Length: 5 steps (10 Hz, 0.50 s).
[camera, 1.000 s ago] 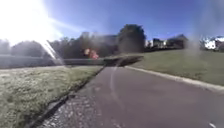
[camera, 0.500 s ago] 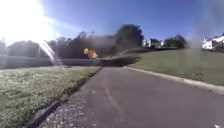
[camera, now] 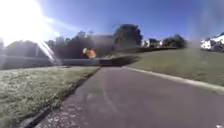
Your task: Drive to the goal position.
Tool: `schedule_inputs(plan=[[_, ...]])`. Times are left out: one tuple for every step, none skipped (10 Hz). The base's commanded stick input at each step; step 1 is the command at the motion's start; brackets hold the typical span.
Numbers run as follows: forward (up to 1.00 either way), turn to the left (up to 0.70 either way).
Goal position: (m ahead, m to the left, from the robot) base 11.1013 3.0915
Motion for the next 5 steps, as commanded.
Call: schedule_inputs(plan=[[0.45,0.0],[0.45,0.0],[0.45,0.0],[0.45,0.0],[0.45,0.0]])
